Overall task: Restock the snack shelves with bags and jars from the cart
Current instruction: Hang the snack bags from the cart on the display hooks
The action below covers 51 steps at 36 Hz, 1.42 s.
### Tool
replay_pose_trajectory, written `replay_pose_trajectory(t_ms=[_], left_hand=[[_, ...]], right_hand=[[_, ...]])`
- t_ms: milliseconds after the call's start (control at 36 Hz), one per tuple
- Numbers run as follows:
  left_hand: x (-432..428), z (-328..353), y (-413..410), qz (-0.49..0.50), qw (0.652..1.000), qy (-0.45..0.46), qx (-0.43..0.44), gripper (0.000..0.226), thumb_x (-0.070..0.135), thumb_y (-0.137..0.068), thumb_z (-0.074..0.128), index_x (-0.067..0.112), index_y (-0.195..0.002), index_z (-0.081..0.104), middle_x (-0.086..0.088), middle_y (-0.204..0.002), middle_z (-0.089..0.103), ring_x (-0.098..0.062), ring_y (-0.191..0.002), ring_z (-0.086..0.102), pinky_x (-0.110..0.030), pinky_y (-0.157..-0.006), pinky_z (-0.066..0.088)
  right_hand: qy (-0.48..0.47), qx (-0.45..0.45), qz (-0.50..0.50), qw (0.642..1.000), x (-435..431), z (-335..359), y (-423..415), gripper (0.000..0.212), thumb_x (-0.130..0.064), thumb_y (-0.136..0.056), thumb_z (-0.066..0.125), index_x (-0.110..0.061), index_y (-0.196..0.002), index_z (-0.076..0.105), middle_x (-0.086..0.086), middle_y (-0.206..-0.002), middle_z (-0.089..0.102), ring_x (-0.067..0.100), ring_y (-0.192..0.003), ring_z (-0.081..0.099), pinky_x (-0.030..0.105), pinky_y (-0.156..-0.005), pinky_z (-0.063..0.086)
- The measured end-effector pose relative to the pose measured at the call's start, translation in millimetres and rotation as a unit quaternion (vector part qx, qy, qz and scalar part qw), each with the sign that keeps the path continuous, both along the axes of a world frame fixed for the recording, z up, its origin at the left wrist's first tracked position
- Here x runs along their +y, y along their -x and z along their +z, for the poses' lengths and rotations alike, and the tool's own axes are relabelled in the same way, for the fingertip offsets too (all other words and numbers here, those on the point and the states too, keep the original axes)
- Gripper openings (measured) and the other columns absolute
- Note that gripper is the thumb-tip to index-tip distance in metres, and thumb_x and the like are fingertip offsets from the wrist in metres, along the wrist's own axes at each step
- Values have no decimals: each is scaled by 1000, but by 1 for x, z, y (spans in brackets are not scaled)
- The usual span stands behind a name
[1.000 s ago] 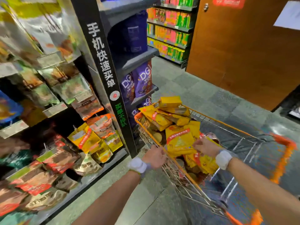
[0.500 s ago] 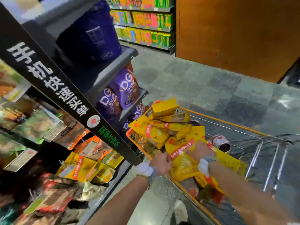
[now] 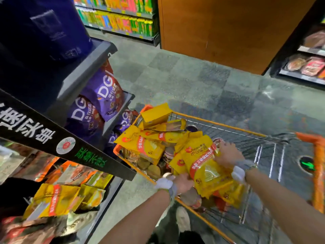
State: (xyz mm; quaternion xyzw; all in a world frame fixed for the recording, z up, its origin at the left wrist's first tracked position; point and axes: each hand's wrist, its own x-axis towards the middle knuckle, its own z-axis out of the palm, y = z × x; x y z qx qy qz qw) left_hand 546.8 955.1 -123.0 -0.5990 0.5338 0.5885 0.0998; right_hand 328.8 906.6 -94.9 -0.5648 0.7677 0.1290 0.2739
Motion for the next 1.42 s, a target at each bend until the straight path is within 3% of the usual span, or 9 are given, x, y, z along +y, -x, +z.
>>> replay_pose_trajectory(t_ms=[250, 389, 639, 778, 972, 1139, 1222, 1306, 1417], left_hand=[[12, -8, 30, 196, 972, -116, 65, 34, 23, -97, 57, 14, -128, 46, -10, -122, 59, -29, -112, 60, -42, -96, 54], [15, -18, 26, 221, 960, -141, 96, 58, 34, -91, 63, 20, -144, 42, -7, -135, 55, -30, -122, 56, -47, -94, 57], [10, -1, 26, 205, 956, -158, 137, 54, 29, -88, 74, 26, -129, 39, 6, -106, 58, -16, -91, 62, -28, -71, 59], [13, -5, 34, 288, 924, -95, 231, 123, 75, -45, 86, 20, -143, 37, -6, -138, 56, -26, -116, 63, -40, -85, 60], [-3, 18, 25, 404, 870, -16, 283, 65, 70, -81, 65, 25, -123, 44, -6, -106, 62, -20, -84, 63, -41, -75, 56], [-29, 43, 3, 344, 901, 75, 254, 68, 43, -95, 65, 24, -151, 33, 0, -144, 46, -22, -135, 46, -40, -109, 42], [-44, 61, -3, 373, 884, 80, 271, 90, 52, -83, 74, 9, -153, 36, -13, -152, 46, -32, -134, 50, -48, -113, 40], [-52, 81, -17, 366, 885, 141, 251, 40, 21, -99, 61, 3, -134, 57, -25, -130, 63, -38, -108, 64, -46, -93, 51], [-59, 85, -68, 384, 873, 223, 200, 26, 30, -93, 65, 10, -109, 68, -6, -108, 73, -26, -97, 68, -48, -90, 56]], right_hand=[[-31, -78, -37, 996, 8, -29, -2, 111, -91, -58, 60, -14, -136, 48, 10, -126, 62, 27, -107, 63, 38, -84, 55], [-19, -142, -29, 989, 11, -10, -4, 38, -59, -75, 79, -32, -91, 58, -12, -84, 61, 13, -85, 60, 19, -62, 40], [-18, -259, -109, 959, 14, 10, 20, 36, -40, -72, 87, -34, -98, 63, -15, -95, 66, 11, -92, 63, 26, -86, 44], [8, -359, -215, 908, 15, 15, 38, 51, -27, -63, 92, -16, -108, 71, 4, -99, 77, 23, -91, 73, 41, -91, 56], [67, -475, -280, 831, 15, 40, 40, 57, -23, -63, 92, -2, -108, 65, 5, -80, 75, 23, -68, 72, 32, -62, 57], [89, -553, -266, 785, 5, 64, 29, 31, -10, -76, 78, -8, -100, 59, -4, -56, 60, 6, -40, 51, 19, -37, 40], [76, -569, -232, 785, -5, 75, 17, 60, -28, -61, 93, -5, -108, 65, 9, -85, 74, 26, -73, 70, 35, -65, 58], [63, -589, -210, 778, -17, 85, -2, 72, -25, -61, 95, -5, -122, 61, 19, -111, 72, 41, -102, 69, 54, -87, 56], [35, -617, -172, 767, -28, 117, -59, 26, 1, -86, 68, -2, -109, 57, -1, -61, 69, 9, -49, 65, 20, -42, 50]])
